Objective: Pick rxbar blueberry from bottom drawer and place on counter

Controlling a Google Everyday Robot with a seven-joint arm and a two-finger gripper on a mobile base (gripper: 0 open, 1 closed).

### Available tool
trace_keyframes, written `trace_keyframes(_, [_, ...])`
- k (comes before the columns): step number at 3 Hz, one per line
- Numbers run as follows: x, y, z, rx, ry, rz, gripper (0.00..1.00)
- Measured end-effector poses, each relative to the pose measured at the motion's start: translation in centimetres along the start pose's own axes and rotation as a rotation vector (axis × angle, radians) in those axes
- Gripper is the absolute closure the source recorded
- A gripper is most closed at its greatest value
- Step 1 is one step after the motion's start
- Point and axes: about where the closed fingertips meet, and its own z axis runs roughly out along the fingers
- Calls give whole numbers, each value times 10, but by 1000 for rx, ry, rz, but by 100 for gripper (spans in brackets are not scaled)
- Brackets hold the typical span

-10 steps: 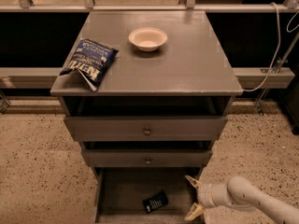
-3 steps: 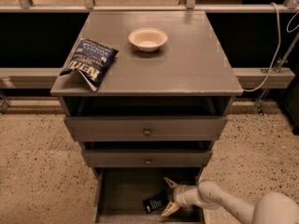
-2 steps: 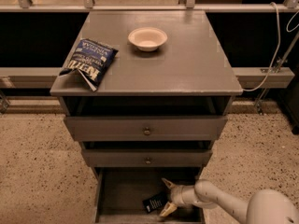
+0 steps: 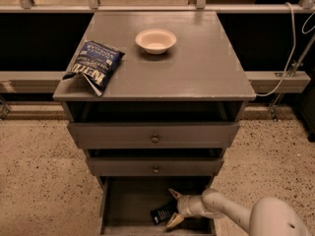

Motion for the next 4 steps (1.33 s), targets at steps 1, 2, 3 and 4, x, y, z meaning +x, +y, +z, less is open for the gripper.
trace_keyframes(1, [11,-4,13,-7,2,23,2])
trace_keyframes(2, [18,-2,20,-21,9,34,24])
trace_keyframes(3, [17,0,20,-26,-5,47,55])
trace_keyframes(4, [14,-1,17,-26,-5,47,79])
